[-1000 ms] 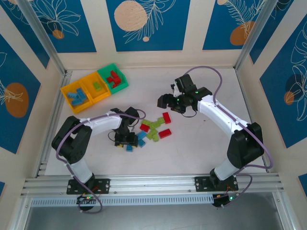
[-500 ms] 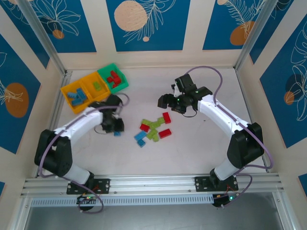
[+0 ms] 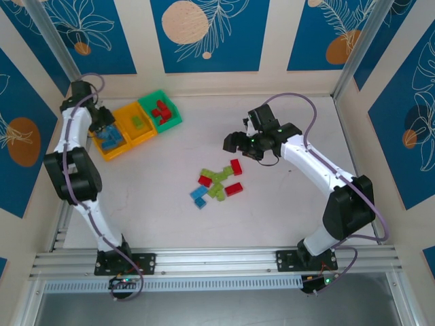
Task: Sort the legos into containers by color
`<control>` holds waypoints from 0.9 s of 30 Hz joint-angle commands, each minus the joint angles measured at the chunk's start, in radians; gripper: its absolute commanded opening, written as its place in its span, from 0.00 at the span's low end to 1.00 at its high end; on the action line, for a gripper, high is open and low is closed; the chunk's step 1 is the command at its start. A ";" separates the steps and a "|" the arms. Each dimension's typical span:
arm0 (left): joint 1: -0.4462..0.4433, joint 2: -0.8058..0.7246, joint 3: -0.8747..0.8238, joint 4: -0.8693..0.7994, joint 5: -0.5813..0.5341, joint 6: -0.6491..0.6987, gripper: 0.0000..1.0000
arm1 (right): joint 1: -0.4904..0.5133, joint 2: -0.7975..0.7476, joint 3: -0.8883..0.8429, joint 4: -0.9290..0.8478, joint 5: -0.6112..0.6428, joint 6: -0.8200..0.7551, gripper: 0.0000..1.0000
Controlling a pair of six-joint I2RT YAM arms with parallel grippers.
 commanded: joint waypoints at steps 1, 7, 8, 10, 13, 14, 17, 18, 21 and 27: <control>0.038 0.090 0.164 -0.093 0.047 -0.015 0.45 | 0.004 -0.033 0.007 0.012 0.003 0.007 0.79; 0.043 0.080 0.208 -0.126 0.078 0.004 0.61 | 0.000 -0.018 0.007 -0.005 0.022 0.020 0.79; 0.040 0.050 0.178 -0.110 0.101 0.000 0.61 | -0.001 -0.016 0.005 -0.004 0.023 0.024 0.79; 0.030 -0.013 0.116 -0.090 0.142 -0.005 0.60 | -0.004 -0.009 -0.002 -0.001 0.022 0.030 0.79; -0.020 -0.137 0.006 -0.063 0.203 0.005 0.60 | -0.007 0.012 -0.008 -0.002 0.043 0.035 0.79; -0.048 -0.185 -0.040 -0.052 0.226 0.013 0.60 | -0.007 0.022 -0.010 -0.004 0.057 0.030 0.79; -0.162 -0.322 -0.160 -0.035 0.255 0.061 0.60 | -0.010 0.064 -0.003 -0.023 0.119 -0.004 0.79; -0.213 -0.368 -0.196 -0.035 0.248 0.087 0.60 | -0.010 0.083 -0.002 -0.027 0.141 -0.026 0.78; -0.354 -0.484 -0.324 -0.026 0.168 0.149 0.60 | -0.014 0.162 0.018 -0.030 0.204 -0.080 0.78; -0.510 -0.665 -0.545 0.017 0.088 0.207 0.60 | -0.018 0.333 0.084 -0.038 0.234 -0.103 0.71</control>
